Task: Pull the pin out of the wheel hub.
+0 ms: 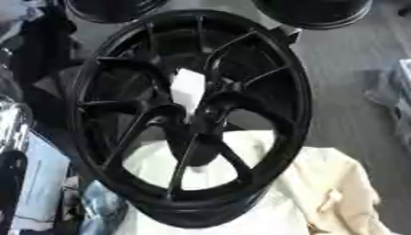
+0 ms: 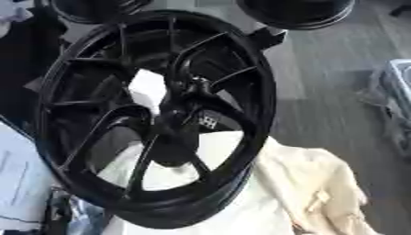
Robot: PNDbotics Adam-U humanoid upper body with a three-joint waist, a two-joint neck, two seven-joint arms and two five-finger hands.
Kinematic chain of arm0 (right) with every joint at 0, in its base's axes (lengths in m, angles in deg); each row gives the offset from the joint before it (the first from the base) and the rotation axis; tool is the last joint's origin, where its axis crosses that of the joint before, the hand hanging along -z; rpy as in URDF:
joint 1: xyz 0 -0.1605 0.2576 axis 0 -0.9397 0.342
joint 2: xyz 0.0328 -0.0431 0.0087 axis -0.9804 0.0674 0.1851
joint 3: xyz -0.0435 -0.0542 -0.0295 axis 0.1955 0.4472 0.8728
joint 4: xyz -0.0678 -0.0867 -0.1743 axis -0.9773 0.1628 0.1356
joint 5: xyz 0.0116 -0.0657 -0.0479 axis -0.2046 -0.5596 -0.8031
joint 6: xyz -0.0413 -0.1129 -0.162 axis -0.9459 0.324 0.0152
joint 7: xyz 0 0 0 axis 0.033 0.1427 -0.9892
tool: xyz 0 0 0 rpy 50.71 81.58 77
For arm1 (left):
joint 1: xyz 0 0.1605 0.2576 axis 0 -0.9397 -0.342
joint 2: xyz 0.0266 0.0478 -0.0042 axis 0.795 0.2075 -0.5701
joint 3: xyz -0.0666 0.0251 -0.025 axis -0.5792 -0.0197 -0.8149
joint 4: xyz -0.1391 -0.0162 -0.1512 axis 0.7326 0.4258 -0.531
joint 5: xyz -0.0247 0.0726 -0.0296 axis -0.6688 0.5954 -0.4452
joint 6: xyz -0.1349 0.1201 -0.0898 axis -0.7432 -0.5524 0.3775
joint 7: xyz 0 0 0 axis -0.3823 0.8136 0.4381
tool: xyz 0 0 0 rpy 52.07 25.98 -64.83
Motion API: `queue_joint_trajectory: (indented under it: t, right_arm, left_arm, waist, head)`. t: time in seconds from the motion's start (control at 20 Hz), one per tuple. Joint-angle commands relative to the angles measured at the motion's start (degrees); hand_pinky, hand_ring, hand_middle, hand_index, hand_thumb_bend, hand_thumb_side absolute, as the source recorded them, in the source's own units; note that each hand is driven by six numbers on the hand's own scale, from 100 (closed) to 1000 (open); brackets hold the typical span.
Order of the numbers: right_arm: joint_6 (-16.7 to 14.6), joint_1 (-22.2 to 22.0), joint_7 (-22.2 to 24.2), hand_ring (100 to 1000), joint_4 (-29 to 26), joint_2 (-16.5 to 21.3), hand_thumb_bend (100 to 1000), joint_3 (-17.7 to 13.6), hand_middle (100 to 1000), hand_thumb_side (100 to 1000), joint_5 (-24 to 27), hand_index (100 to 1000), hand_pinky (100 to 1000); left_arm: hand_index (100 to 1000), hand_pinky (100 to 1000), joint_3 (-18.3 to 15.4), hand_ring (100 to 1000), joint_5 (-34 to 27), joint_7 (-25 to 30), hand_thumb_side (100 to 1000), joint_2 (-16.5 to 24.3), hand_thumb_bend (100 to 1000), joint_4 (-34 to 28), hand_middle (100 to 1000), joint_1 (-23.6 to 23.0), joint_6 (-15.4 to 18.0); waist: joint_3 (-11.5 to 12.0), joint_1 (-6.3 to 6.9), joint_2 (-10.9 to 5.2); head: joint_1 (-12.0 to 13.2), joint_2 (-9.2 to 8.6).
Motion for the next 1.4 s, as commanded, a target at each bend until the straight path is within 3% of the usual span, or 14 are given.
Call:
queue_joint_trajectory:
  t: [0.05,0.4,0.7,1.05,1.4]
  right_arm:
    - [0.1,0.7,0.1,728,-1.1,1.9,129,-0.5,676,380,-0.4,824,897]
    - [0.1,1.6,0.6,730,-1.4,3.1,129,-0.1,678,368,-0.6,828,896]
    - [0.9,5.2,3.6,740,-4.0,8.1,141,2.6,691,342,-0.8,835,892]
    - [2.7,12.6,9.3,756,-8.1,15.9,171,7.3,710,310,-1.5,844,887]
    - [4.4,21.9,15.6,774,-11.7,19.5,208,13.6,732,283,-3.8,850,882]
  left_arm:
    - [728,737,-0.7,781,0.2,0.0,802,1.0,286,-1.1,753,0.4,0.1]
    - [728,737,-0.6,781,0.1,0.0,802,1.2,284,-1.1,754,0.4,0.0]
    - [728,737,-0.5,781,0.2,0.2,803,1.7,282,-1.0,754,0.2,-0.1]
    - [728,737,-0.2,781,0.3,0.4,802,2.2,280,-0.9,754,0.1,-0.2]
    - [727,736,0.2,781,0.3,0.8,803,2.7,278,-0.8,754,0.0,-0.4]
  waist:
    - [0.1,-0.19,-0.61]
    - [0.1,-0.35,-0.71]
    - [0.1,-0.78,-1.1]
    - [0.1,-1.21,-1.48]
    - [0.5,-1.45,-1.79]
  head:
    - [-0.2,0.33]
    - [-0.6,0.33]
    - [-1.4,0.33]
    - [-2.0,0.33]
    - [-2.8,0.33]
